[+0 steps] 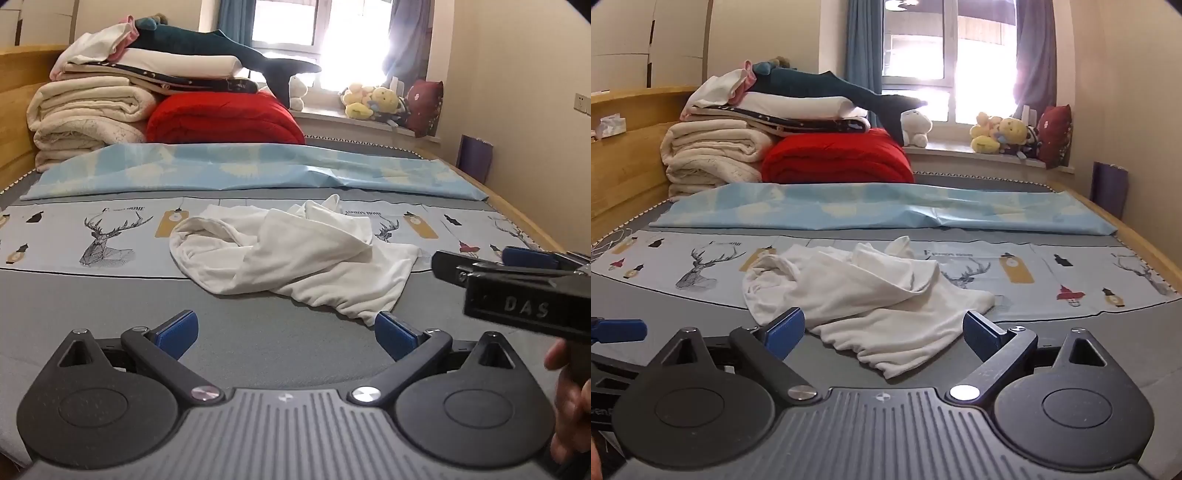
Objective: Fold small clothes
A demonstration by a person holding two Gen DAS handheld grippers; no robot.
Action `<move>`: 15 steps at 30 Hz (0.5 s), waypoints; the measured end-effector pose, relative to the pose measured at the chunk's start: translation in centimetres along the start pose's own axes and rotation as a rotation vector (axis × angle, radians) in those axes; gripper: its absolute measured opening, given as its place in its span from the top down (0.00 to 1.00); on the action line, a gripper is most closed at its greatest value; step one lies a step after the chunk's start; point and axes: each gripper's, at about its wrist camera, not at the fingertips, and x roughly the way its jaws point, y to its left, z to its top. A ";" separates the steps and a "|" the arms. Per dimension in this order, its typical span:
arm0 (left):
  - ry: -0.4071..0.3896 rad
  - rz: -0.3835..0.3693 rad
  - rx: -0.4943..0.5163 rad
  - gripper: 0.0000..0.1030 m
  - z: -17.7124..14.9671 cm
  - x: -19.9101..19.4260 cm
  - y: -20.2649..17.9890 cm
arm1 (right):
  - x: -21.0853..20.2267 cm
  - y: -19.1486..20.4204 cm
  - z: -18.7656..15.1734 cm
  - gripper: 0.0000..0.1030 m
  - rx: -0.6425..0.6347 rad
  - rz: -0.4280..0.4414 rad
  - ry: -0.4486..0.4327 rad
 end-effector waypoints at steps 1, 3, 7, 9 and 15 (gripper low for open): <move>0.001 0.001 0.004 0.01 0.0 0.0 -0.2 | 0.0 0.1 -0.1 0.15 -0.005 0.003 -0.002; 0.000 0.004 0.014 0.01 0.1 0.0 -0.5 | 0.0 0.4 -0.4 0.15 -0.026 0.008 -0.011; -0.013 0.014 0.026 0.01 0.4 -0.5 -0.8 | 0.2 1.1 -0.1 0.14 -0.046 0.003 -0.004; -0.025 0.022 0.027 0.01 0.0 -0.1 -0.8 | 0.3 0.9 -0.1 0.14 -0.033 -0.001 -0.005; -0.023 0.036 -0.018 0.01 0.3 -0.1 0.0 | 0.6 -0.1 -0.1 0.13 0.013 -0.026 0.016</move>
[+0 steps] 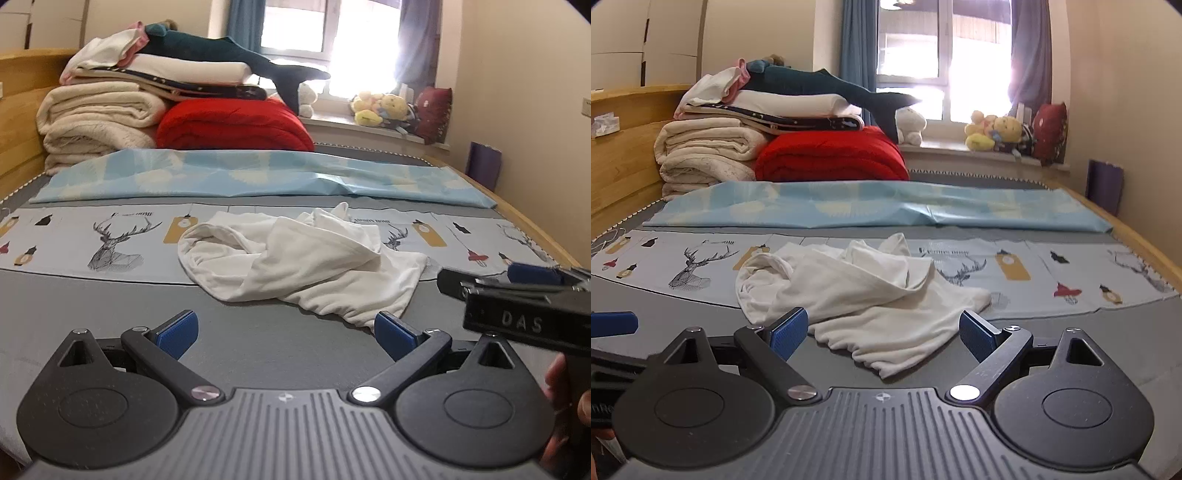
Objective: Fold small clothes
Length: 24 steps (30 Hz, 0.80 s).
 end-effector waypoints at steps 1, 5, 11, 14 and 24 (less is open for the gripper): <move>0.000 -0.002 -0.003 0.01 0.0 0.0 0.1 | 0.1 0.0 0.0 0.13 -0.002 0.005 0.006; 0.001 -0.002 -0.007 0.01 0.0 0.0 0.1 | 0.0 0.5 -0.2 0.14 -0.041 0.010 0.006; 0.007 -0.008 -0.007 0.01 -0.1 0.1 0.1 | 0.1 0.4 -0.3 0.14 -0.041 0.006 0.017; 0.008 -0.009 -0.008 0.01 0.0 0.1 0.2 | 0.0 0.4 -0.3 0.14 -0.041 0.007 0.021; 0.009 -0.008 -0.007 0.01 -0.1 0.1 0.2 | 0.1 0.4 -0.4 0.15 -0.038 0.007 0.026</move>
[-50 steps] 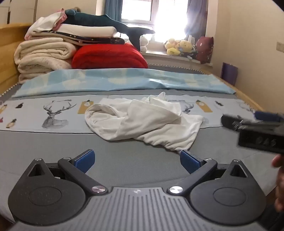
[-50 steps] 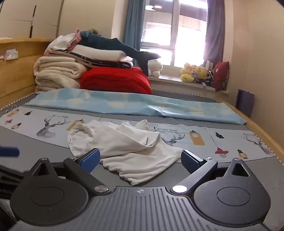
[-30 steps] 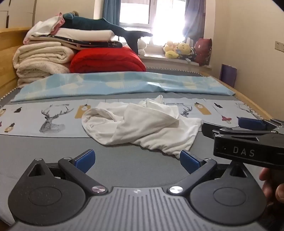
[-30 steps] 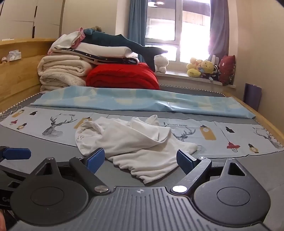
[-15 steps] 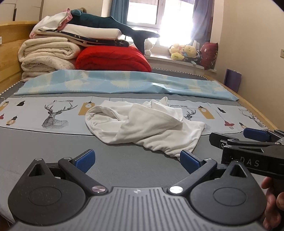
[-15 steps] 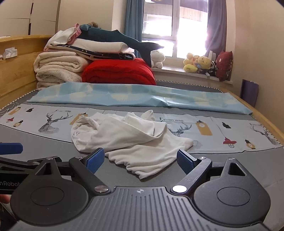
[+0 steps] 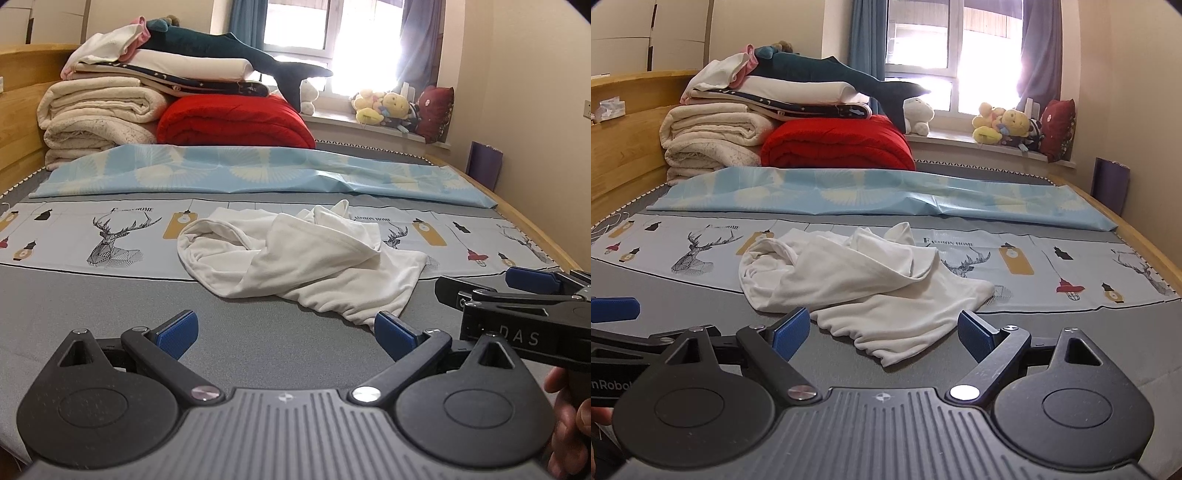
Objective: Fold small clothes
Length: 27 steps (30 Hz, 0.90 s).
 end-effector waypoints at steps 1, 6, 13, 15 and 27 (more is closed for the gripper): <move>0.000 0.000 0.000 0.01 0.0 0.0 0.0 | 0.0 0.0 0.0 0.15 0.001 0.000 0.001; 0.007 0.001 -0.001 0.01 -0.1 0.1 0.1 | 0.1 0.0 0.1 0.15 -0.001 0.000 0.002; 0.014 -0.001 -0.010 0.01 -0.1 0.3 0.1 | 0.5 0.2 -0.2 0.16 -0.008 -0.002 0.010; 0.014 -0.001 -0.008 0.01 -0.1 0.3 0.1 | 0.4 0.1 -0.2 0.16 -0.008 -0.001 0.013; 0.016 0.000 -0.008 0.01 -0.1 0.3 0.1 | 0.5 0.0 -0.1 0.17 -0.004 0.000 0.030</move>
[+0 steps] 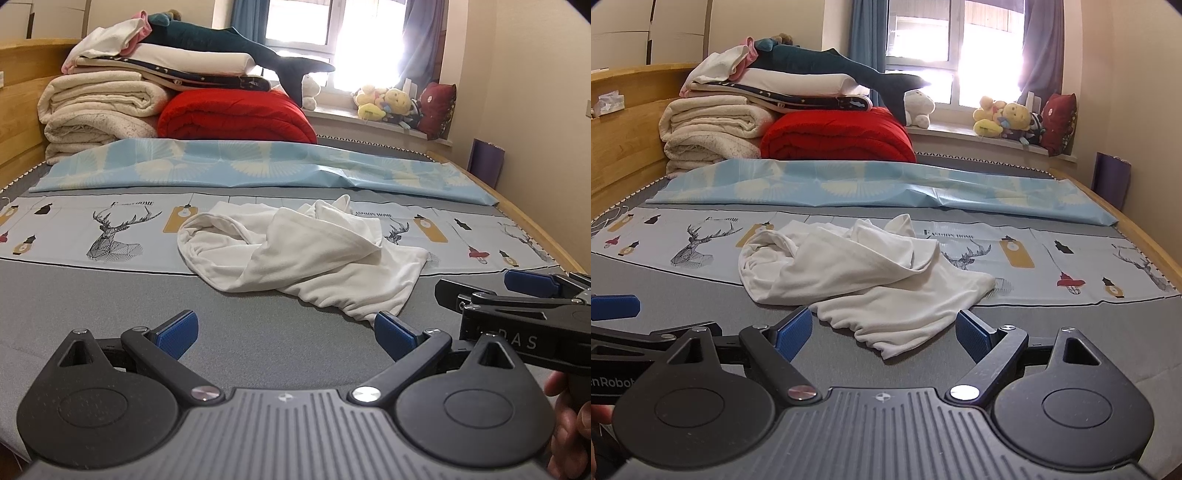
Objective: Fold small clothes
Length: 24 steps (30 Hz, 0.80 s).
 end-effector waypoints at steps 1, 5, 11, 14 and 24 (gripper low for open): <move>0.000 0.000 0.001 0.01 0.0 0.0 0.0 | 0.0 0.0 0.0 0.17 -0.001 0.000 0.000; -0.002 0.002 0.000 0.01 0.0 0.0 0.0 | 0.0 0.1 0.0 0.17 -0.005 -0.001 0.000; -0.023 -0.001 0.015 0.21 0.2 -0.4 0.2 | -0.5 0.2 0.2 0.36 -0.014 0.000 -0.022; -0.002 -0.024 0.009 0.56 0.5 -0.3 0.8 | -0.8 -0.5 0.7 0.71 0.020 -0.009 -0.036; 0.083 -0.082 0.057 0.85 6.8 6.7 2.7 | 2.6 -5.8 5.8 0.64 0.076 0.000 -0.099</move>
